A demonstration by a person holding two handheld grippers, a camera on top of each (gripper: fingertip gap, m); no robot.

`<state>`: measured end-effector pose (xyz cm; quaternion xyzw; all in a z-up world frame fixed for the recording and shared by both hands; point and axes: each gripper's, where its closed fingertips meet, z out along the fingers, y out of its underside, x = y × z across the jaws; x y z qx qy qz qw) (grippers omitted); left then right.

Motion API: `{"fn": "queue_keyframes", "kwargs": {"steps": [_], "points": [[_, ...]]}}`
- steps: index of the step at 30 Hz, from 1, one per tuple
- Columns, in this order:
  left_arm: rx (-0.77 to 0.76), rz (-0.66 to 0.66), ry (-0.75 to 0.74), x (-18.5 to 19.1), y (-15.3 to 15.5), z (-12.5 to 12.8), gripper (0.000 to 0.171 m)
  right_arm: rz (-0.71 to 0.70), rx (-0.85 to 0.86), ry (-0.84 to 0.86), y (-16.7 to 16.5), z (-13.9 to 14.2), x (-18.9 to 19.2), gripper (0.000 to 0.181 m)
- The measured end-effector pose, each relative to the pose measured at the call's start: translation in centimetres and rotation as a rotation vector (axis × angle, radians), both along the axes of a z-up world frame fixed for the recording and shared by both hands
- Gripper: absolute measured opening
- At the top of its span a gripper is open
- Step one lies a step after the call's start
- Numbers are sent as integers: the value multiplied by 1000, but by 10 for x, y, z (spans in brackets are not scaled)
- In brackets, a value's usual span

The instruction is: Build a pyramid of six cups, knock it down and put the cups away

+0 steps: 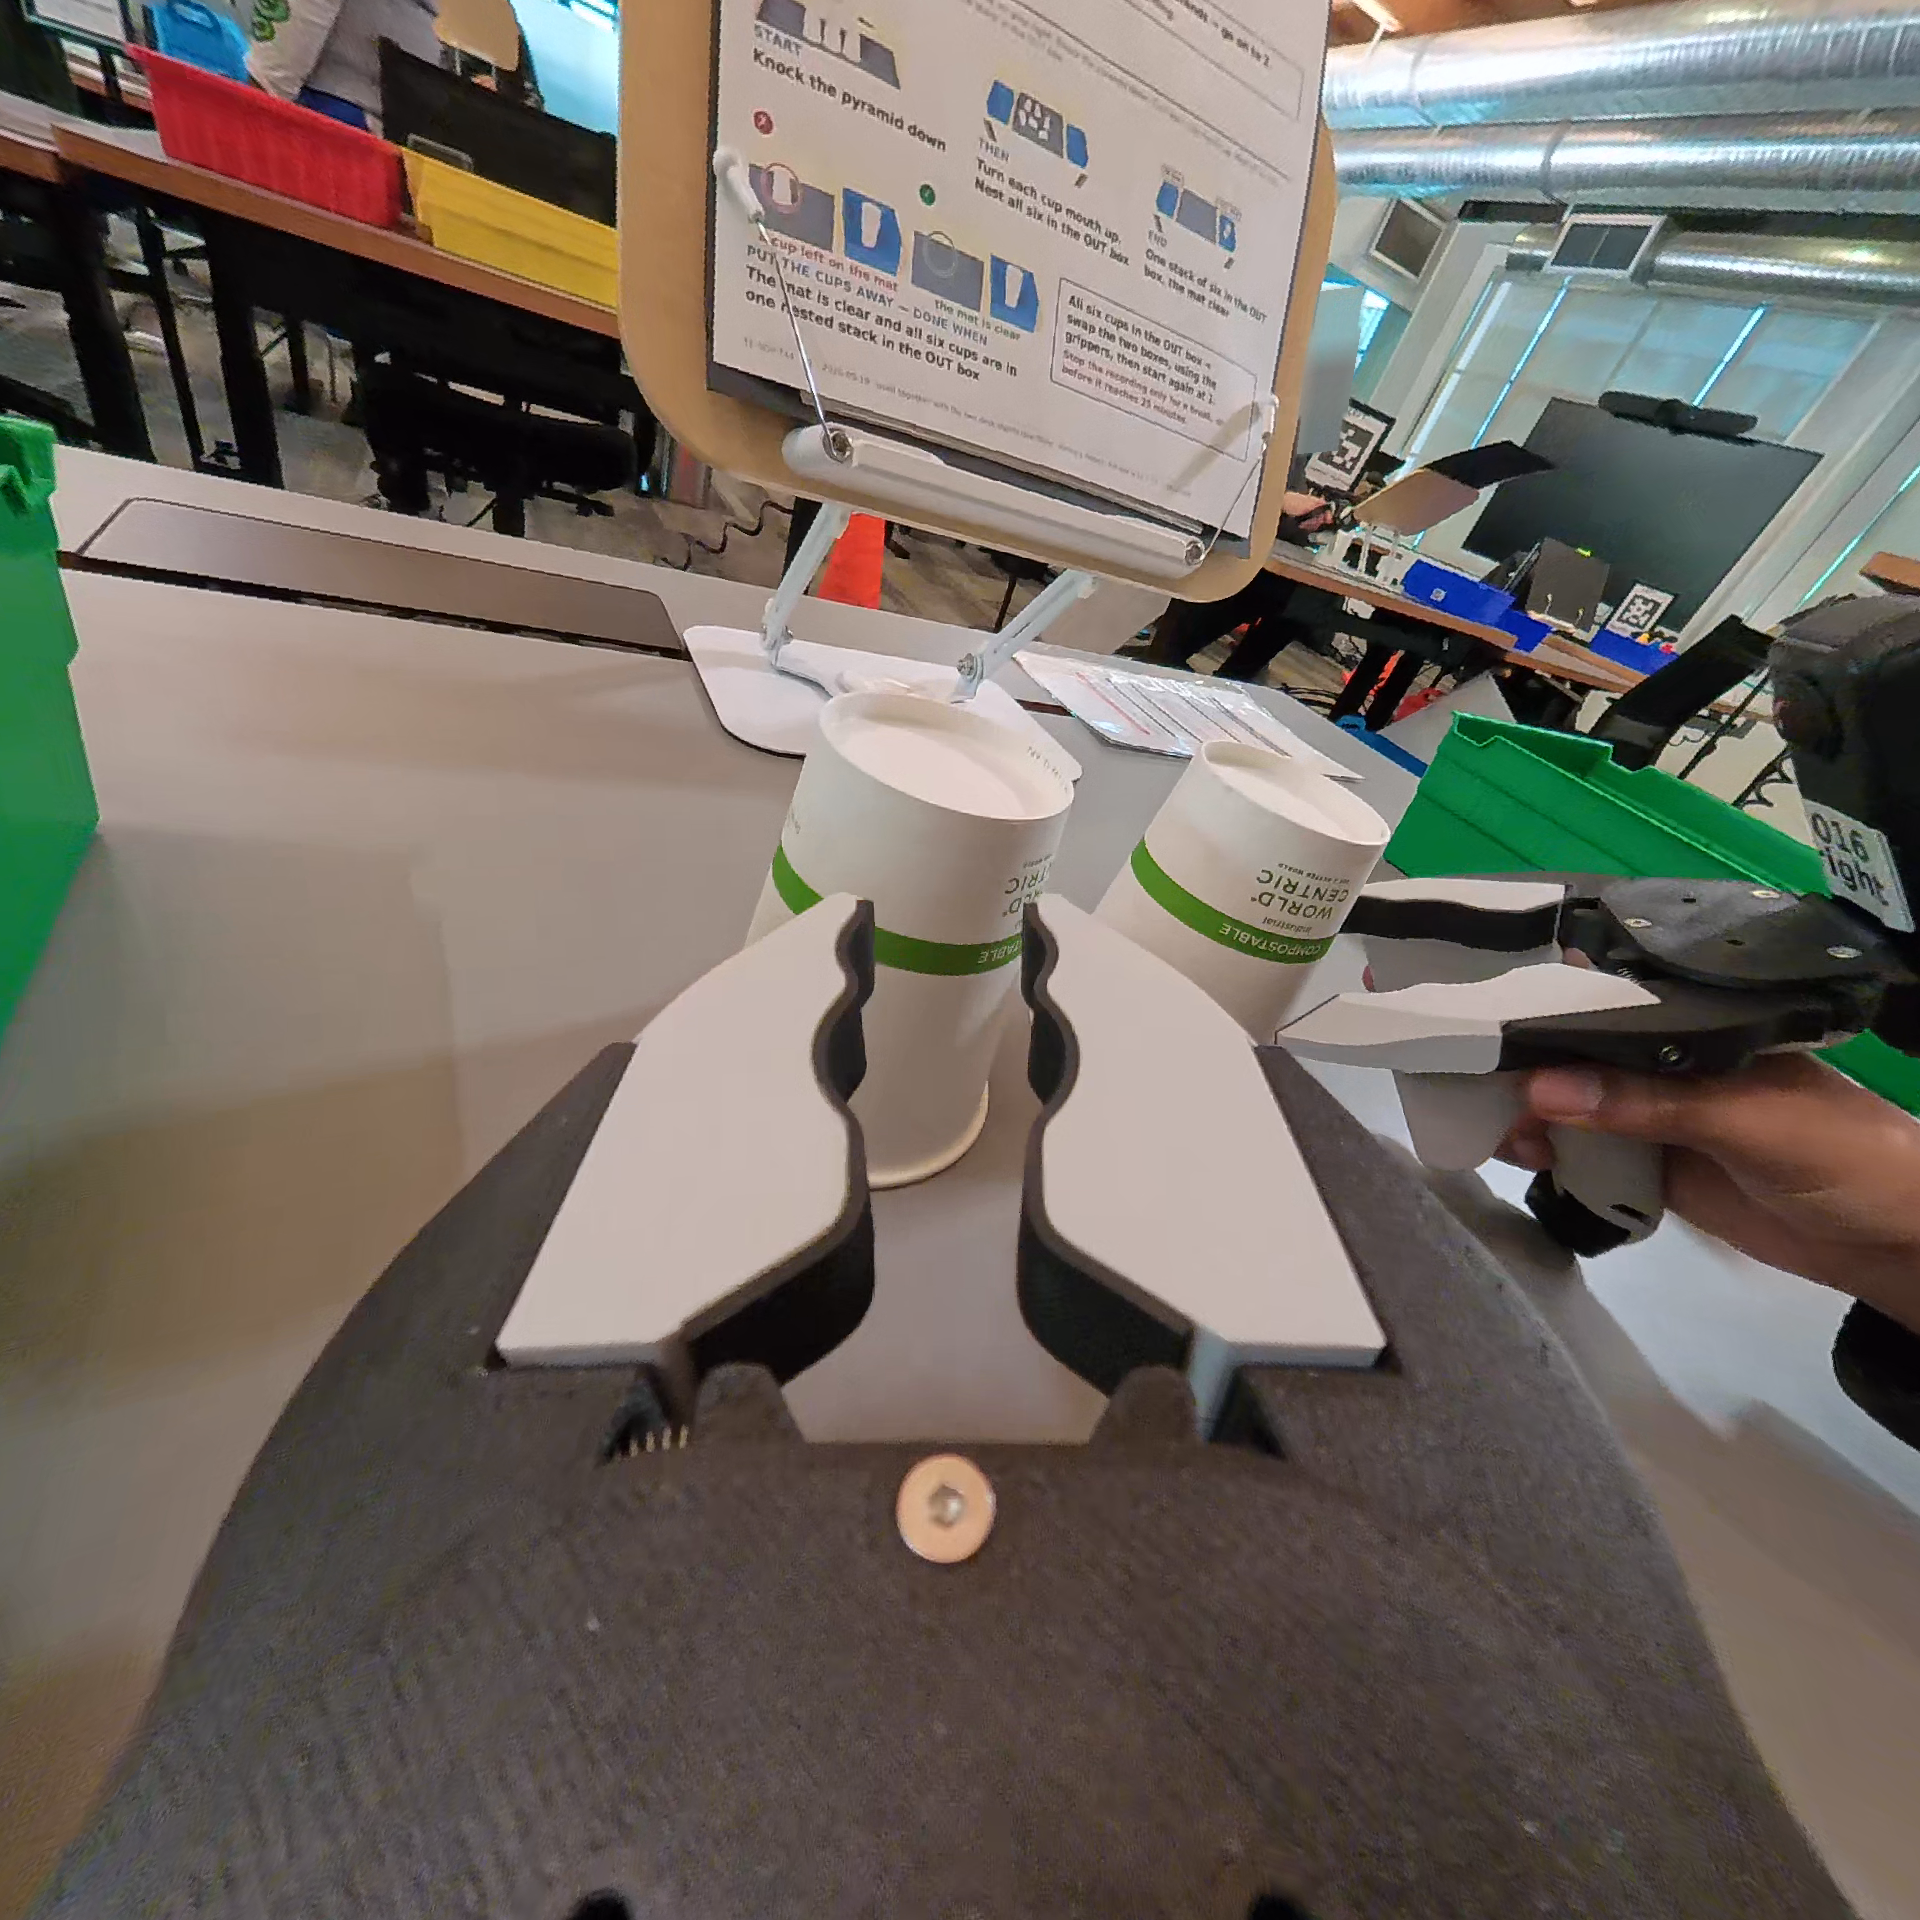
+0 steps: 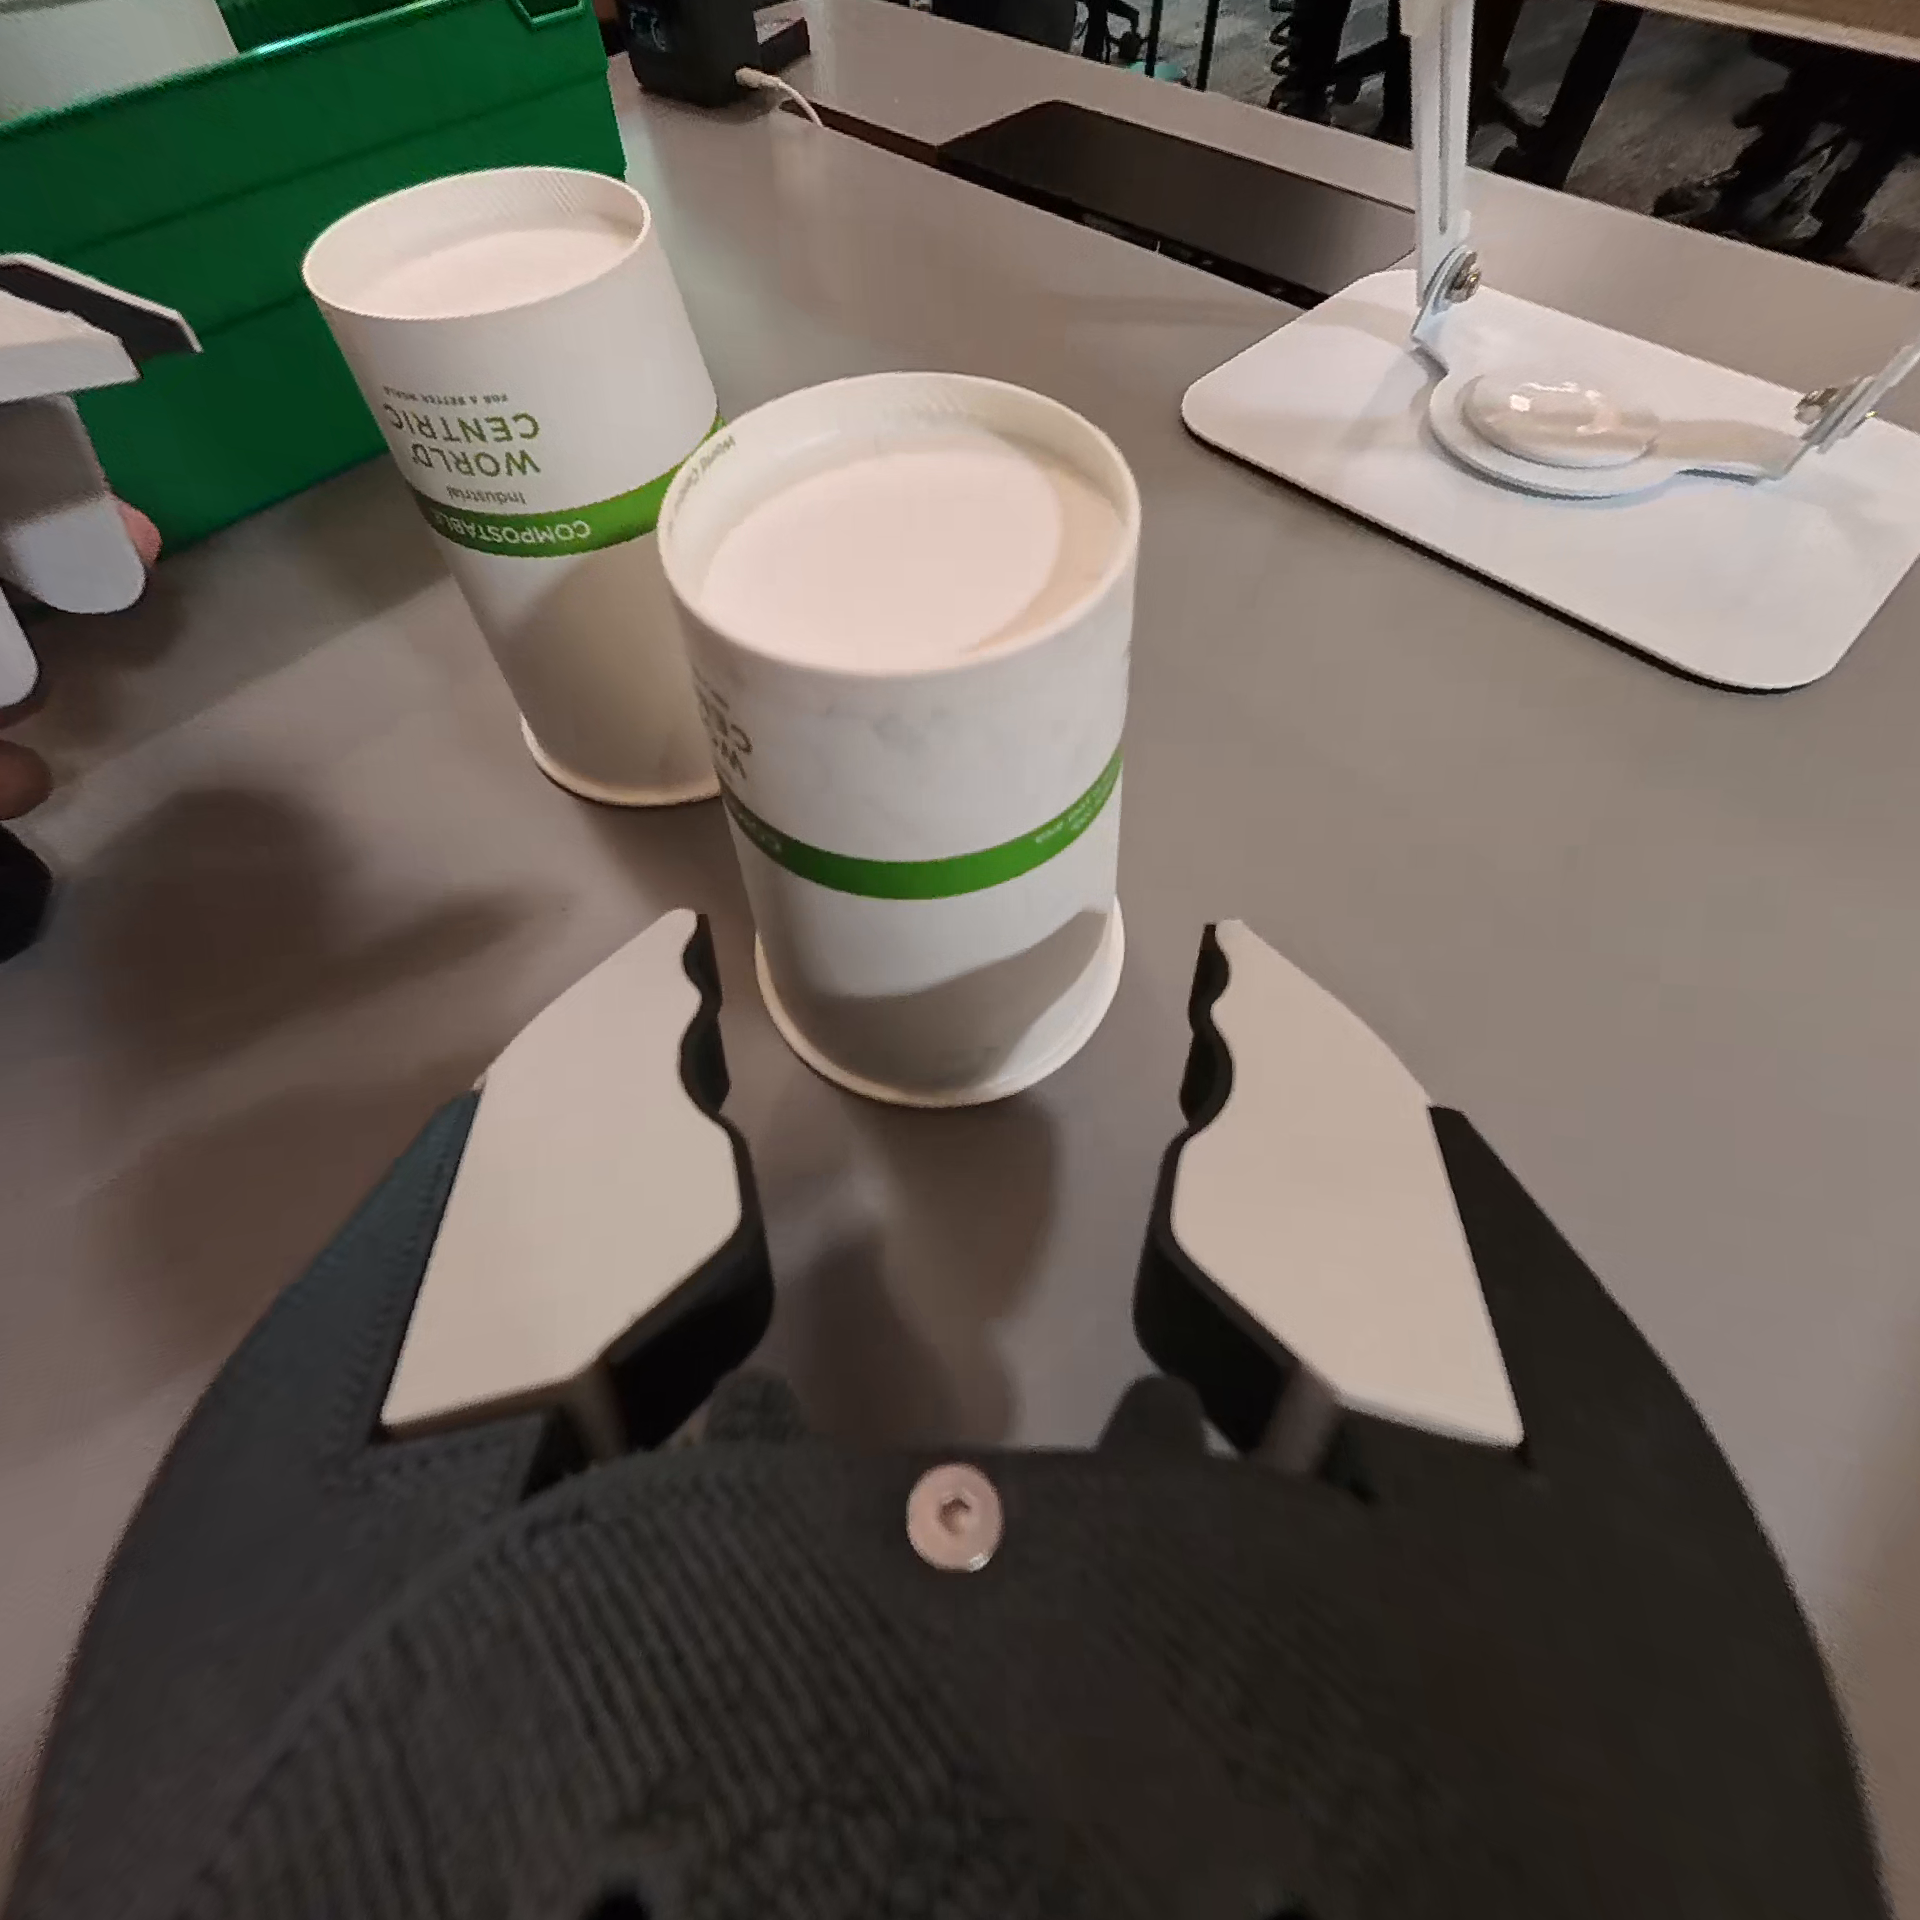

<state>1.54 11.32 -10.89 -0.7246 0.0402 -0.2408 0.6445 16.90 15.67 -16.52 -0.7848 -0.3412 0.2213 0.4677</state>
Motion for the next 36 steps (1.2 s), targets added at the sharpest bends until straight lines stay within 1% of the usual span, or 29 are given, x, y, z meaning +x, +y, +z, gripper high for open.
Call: {"fn": "queue_keyframes", "kwargs": {"steps": [5,6,7,8,11,14,17,21,25,36], "points": [[0,-9,19,1,-4,-3,28,8,-9,4,3,0,-5,83],[-1,-10,29,1,-7,-4,28,11,-9,7,4,1,-9,79],[-2,-10,41,0,-10,-5,28,12,-4,10,6,3,-12,71],[0,-5,55,-3,-12,-6,28,8,6,9,8,4,-15,69],[15,22,87,-13,-19,-4,28,14,31,-13,11,5,-24,69],[11,47,99,-23,-25,-6,28,34,17,-12,11,5,-35,69],[8,70,73,-33,-29,-5,28,36,6,-10,13,4,-41,69],[8,97,51,-43,-33,-3,28,30,-14,1,16,4,-40,69],[2,96,34,-44,-32,-3,27,35,-7,-5,15,4,-41,69],[-14,71,47,-36,-30,-8,28,40,-5,-1,12,4,-42,69]]}}
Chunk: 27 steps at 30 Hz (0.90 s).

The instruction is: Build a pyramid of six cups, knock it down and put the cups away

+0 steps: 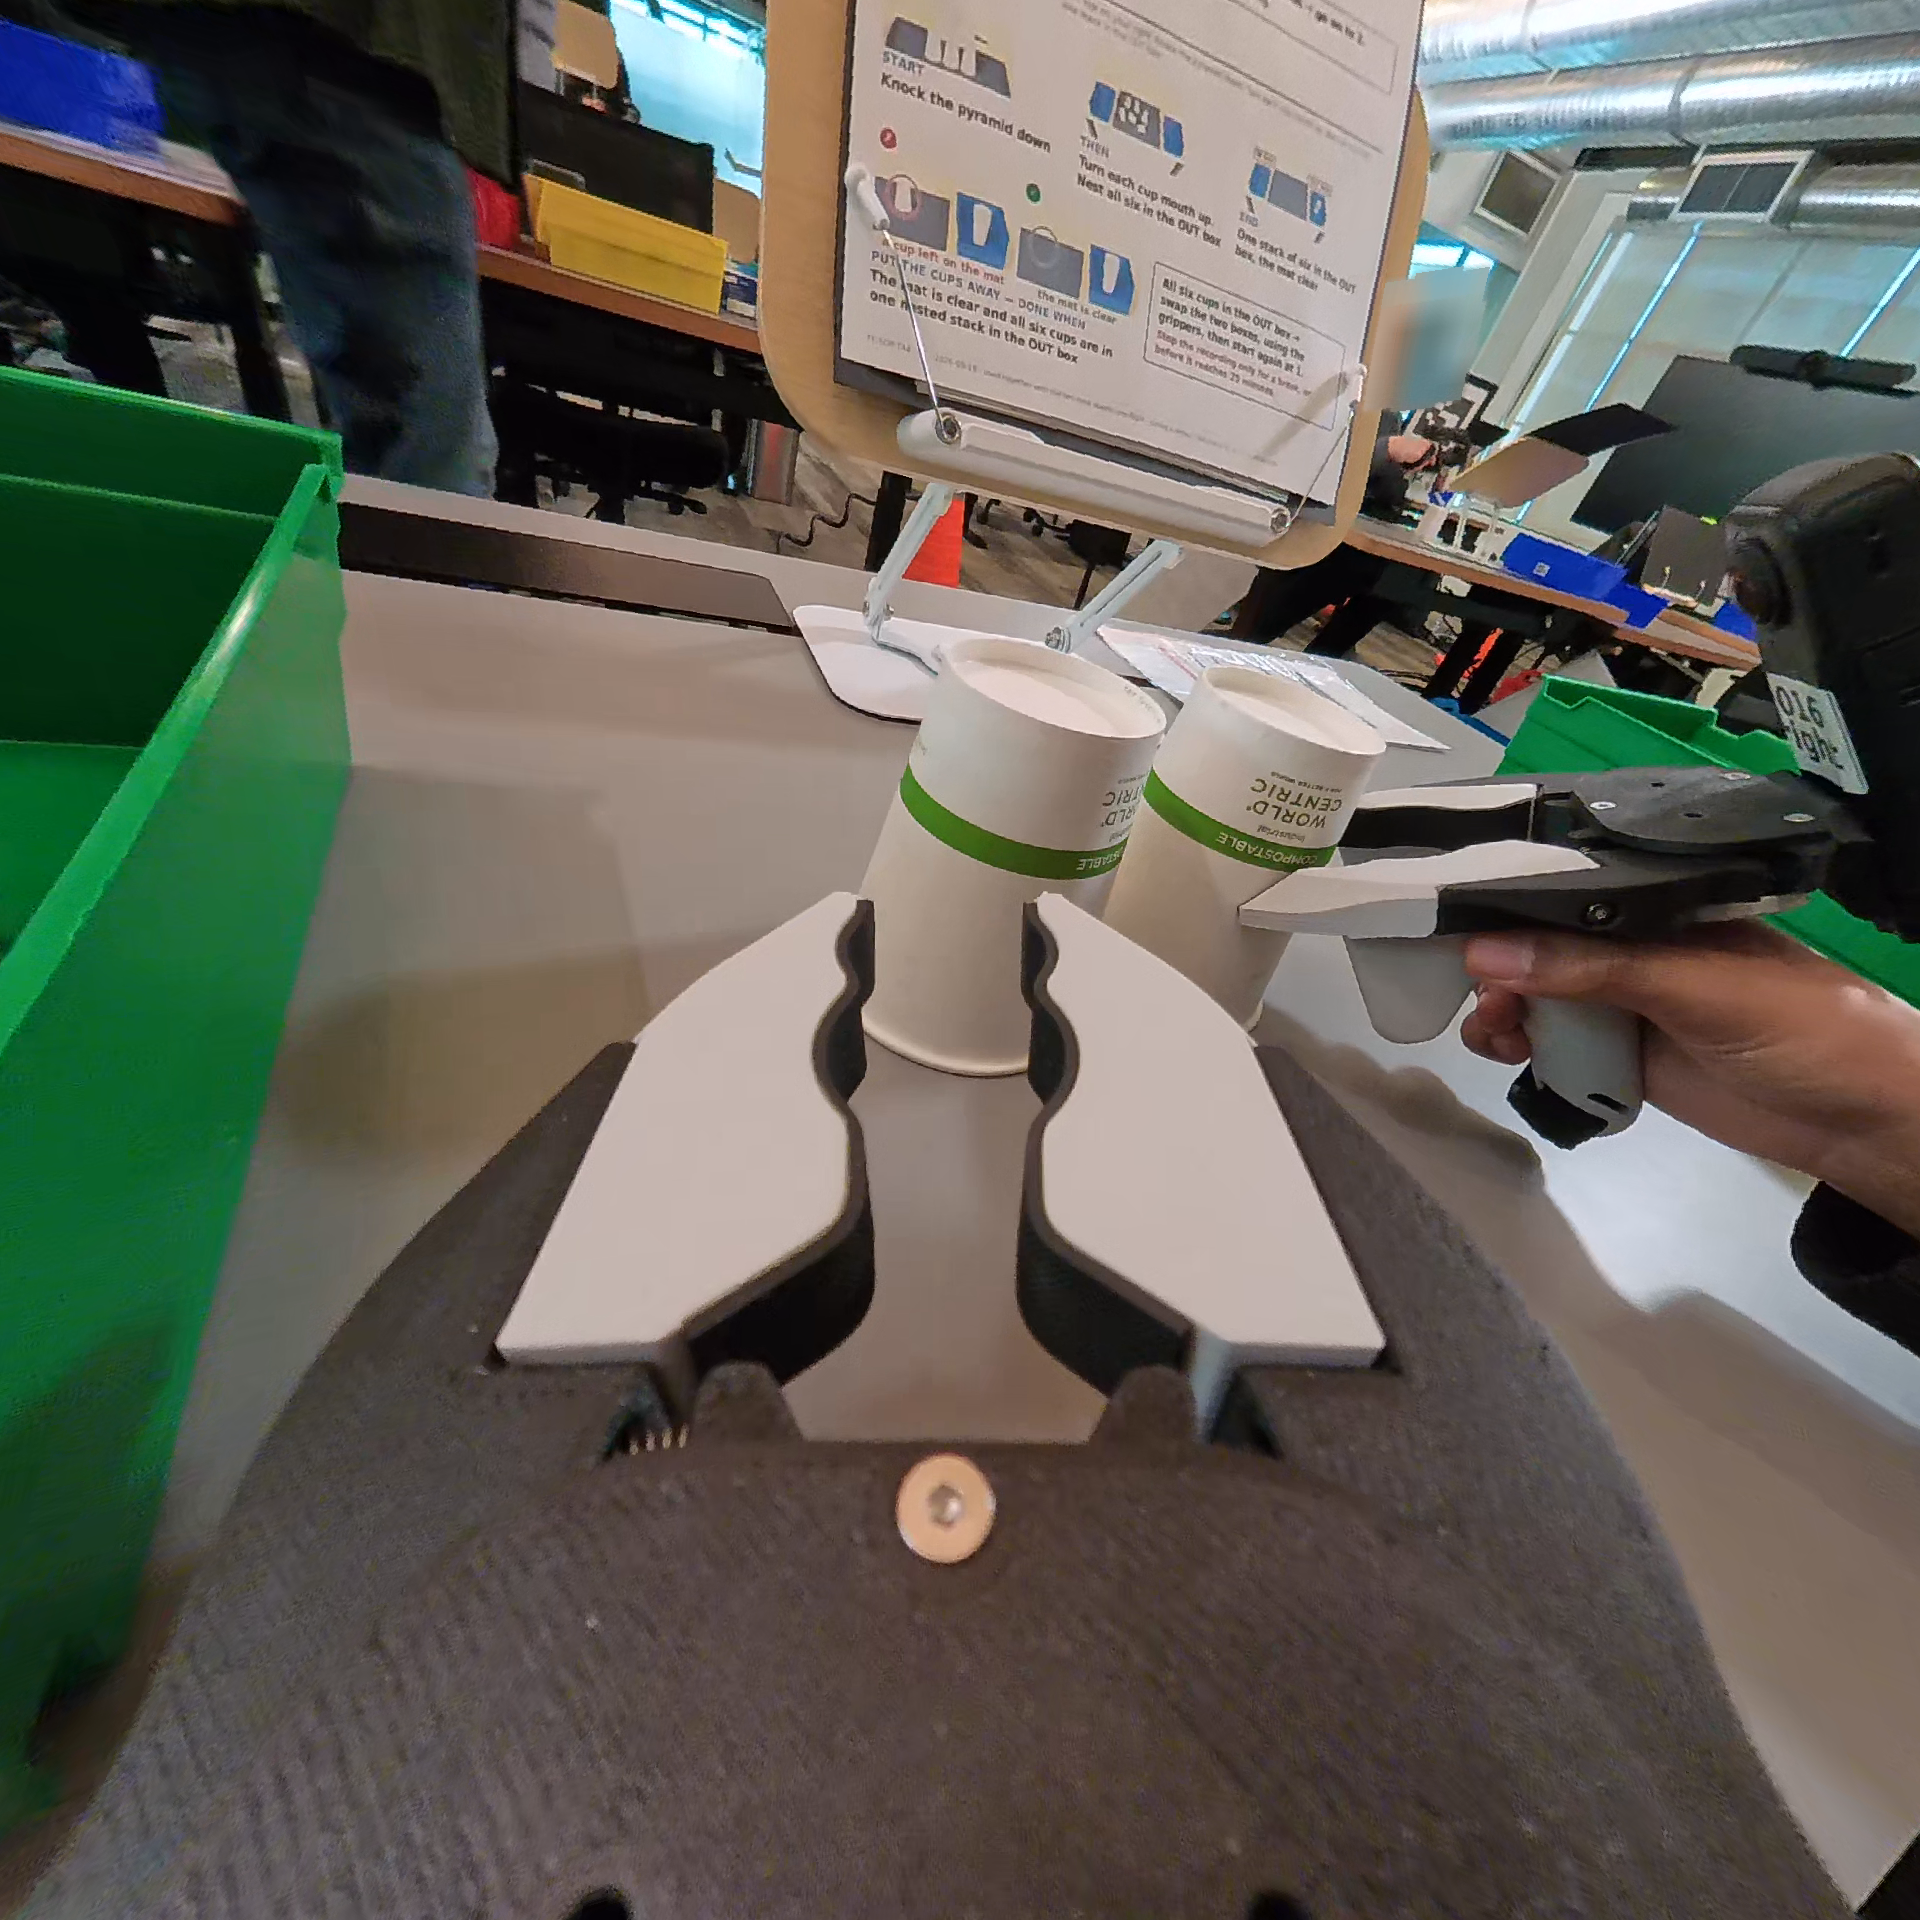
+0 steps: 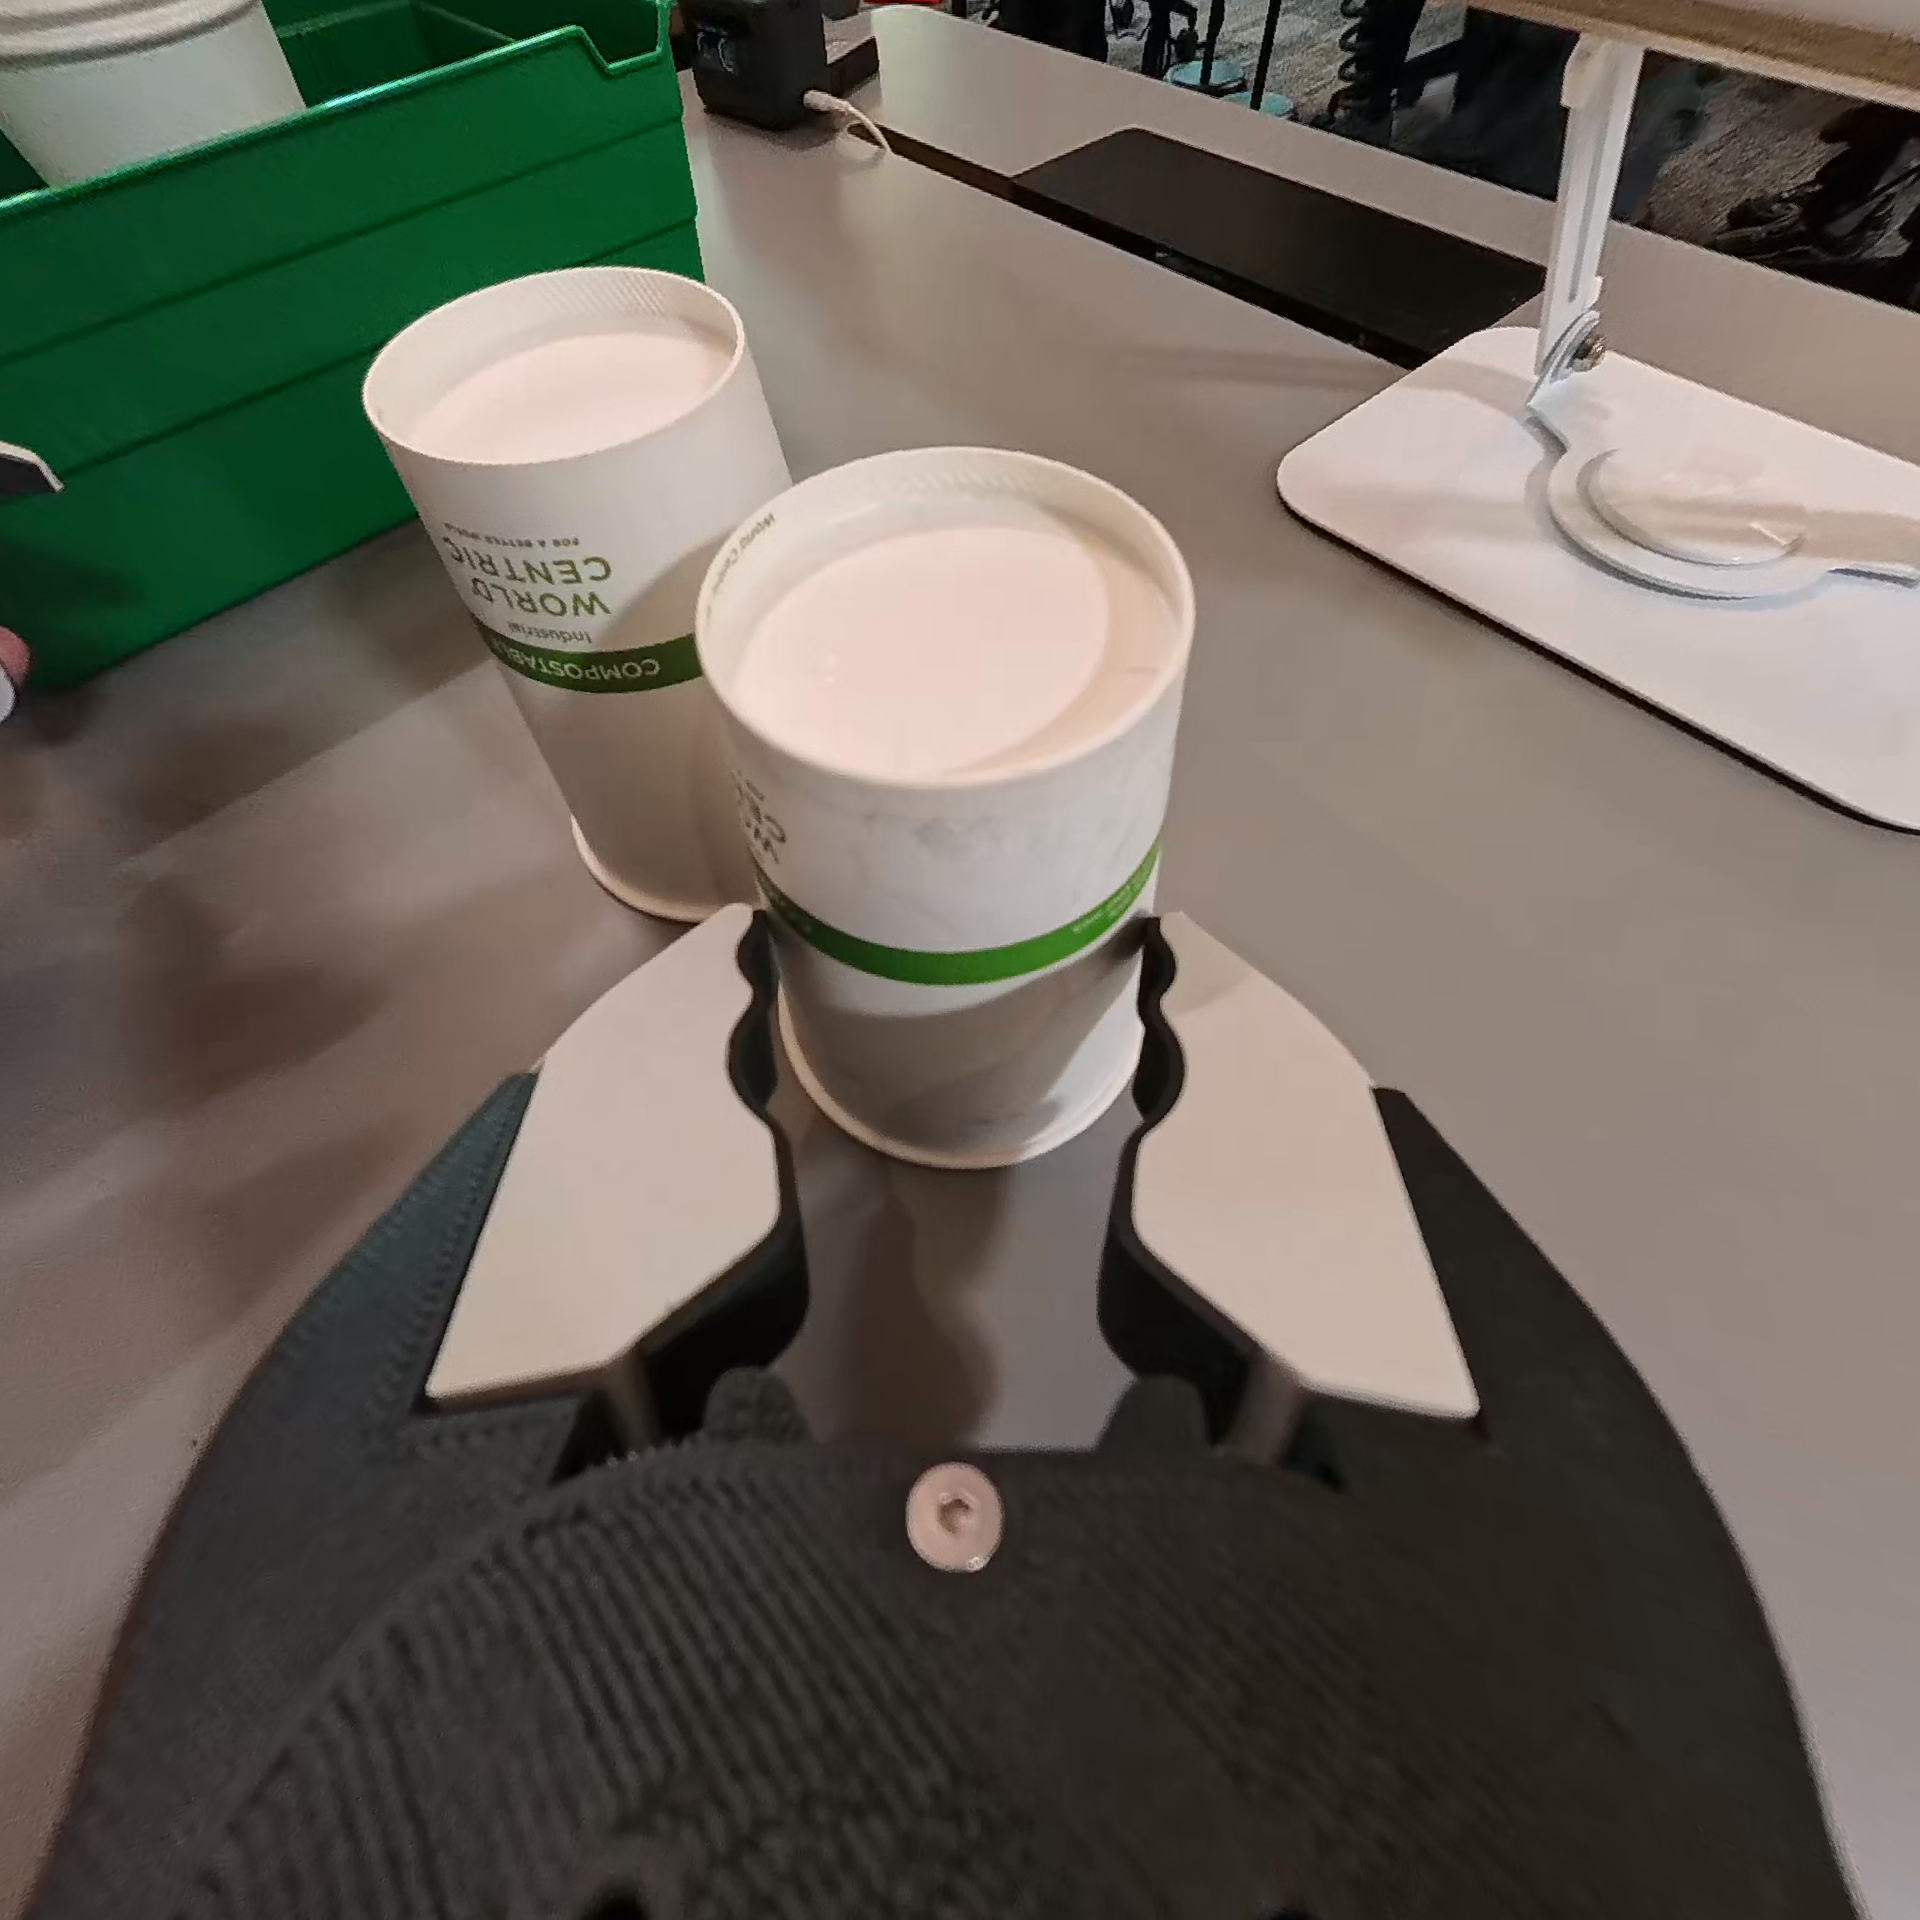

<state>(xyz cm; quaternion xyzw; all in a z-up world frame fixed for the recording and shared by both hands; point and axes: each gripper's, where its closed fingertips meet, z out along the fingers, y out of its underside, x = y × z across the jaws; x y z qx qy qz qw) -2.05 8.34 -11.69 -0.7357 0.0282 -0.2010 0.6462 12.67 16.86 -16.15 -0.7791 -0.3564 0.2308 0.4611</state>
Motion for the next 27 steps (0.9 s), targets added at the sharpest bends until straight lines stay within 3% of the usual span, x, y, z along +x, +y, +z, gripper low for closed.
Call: {"fn": "queue_keyframes", "kwargs": {"steps": [27], "points": [[-9,-27,-11,10,6,-1,27,2,35,-2,-3,-1,0,69]]}}
